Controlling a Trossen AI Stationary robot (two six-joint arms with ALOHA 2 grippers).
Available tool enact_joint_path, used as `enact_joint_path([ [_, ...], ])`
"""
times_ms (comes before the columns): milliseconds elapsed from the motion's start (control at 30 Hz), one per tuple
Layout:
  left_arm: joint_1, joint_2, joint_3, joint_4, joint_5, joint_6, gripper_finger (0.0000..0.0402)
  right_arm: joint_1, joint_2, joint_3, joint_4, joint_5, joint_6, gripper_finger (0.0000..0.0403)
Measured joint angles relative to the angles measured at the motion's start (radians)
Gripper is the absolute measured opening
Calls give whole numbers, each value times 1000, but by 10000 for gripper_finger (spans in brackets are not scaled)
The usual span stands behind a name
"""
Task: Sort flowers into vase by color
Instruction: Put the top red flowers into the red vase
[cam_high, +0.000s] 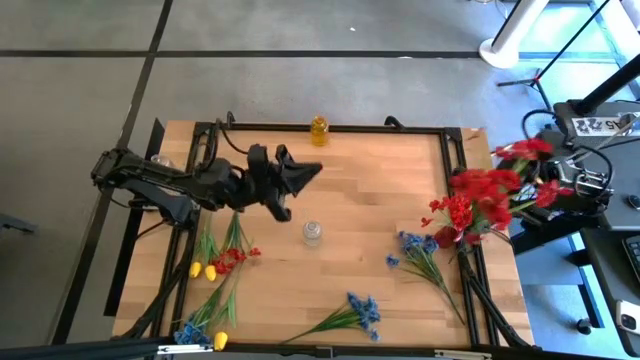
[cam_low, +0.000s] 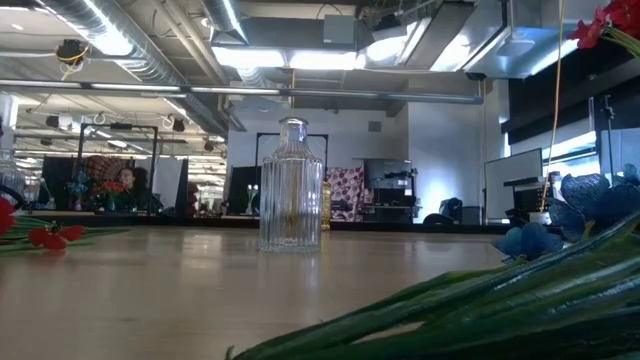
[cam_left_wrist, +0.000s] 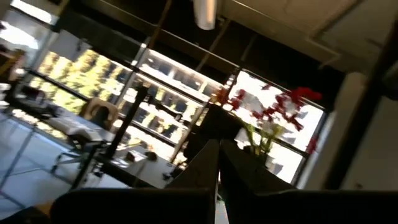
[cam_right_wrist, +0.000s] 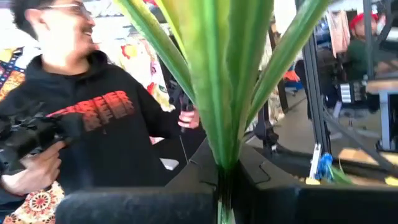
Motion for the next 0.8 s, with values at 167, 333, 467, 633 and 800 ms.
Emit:
enact_joint_path([
  [167,22,0,0,-3,-49,5,9,0,-98,-7,-57,44,-38,10],
  [333,36,0,0,-4,-49,-47,9,0,-232,-52,-185,133,-94,10],
  [467,37,4,0,-3,-14,-26,9,0,-312,-144,-182,134,-44,10],
  [633,2,8,-1,-9,47,14,9,0,-376,-240,-170,89,-33,10],
  [800,-37,8,-1,-6,49,86,9,0,-414,-319,-172,39,-37,10],
])
